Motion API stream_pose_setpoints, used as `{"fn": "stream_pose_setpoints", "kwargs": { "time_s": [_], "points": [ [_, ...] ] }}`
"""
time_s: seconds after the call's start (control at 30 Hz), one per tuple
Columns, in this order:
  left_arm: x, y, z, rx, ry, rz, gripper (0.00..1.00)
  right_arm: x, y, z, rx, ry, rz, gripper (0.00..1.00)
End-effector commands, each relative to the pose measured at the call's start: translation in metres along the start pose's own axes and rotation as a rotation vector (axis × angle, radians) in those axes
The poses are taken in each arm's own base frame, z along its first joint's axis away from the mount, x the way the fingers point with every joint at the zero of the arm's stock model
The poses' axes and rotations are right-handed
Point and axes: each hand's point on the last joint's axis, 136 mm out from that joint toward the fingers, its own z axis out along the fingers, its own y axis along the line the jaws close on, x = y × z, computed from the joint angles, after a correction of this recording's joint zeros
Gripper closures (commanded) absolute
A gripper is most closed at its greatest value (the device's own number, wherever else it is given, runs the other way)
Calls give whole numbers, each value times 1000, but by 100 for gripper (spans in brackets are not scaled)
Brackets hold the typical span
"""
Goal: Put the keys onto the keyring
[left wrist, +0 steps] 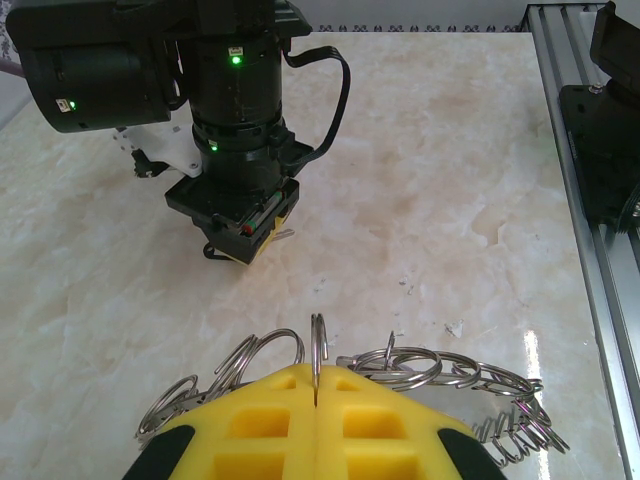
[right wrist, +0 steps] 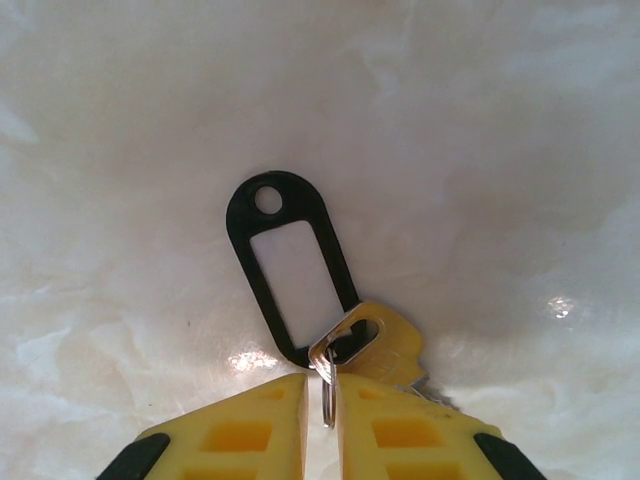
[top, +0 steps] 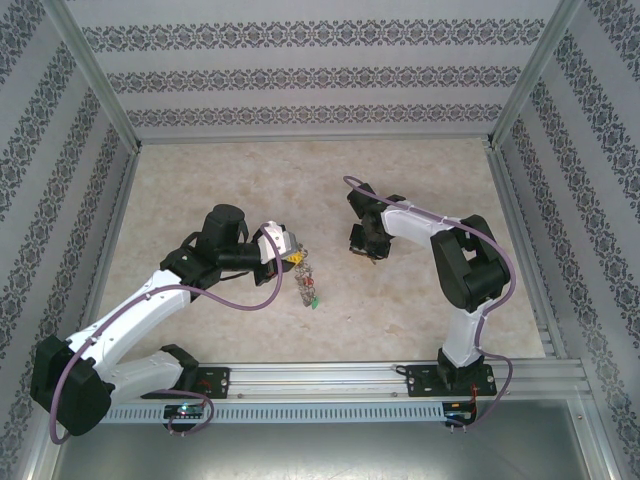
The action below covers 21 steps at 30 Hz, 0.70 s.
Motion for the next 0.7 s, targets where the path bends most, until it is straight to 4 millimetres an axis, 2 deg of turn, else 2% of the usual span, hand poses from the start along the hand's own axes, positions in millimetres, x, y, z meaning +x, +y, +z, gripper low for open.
{"fn": "stream_pose_setpoints", "kwargs": {
  "time_s": [0.0,0.3,0.43,0.53,0.67],
  "points": [
    [-9,-7,-1,24,-33,22,100,-7,1,-15,10,-41,-2,84],
    [-10,-7,-1,25,-34,22,100,-10,0,-10,17,-42,0,83],
    [-10,-6,1,30,-30,23,100,-13,-3,-12,29,-59,-3,85],
    [-9,-6,2,39,-22,26,100,-13,-3,-14,26,-64,-5,91],
    [-10,-7,2,42,-24,25,100,-14,-5,-15,31,-68,-13,93]
  ]
}}
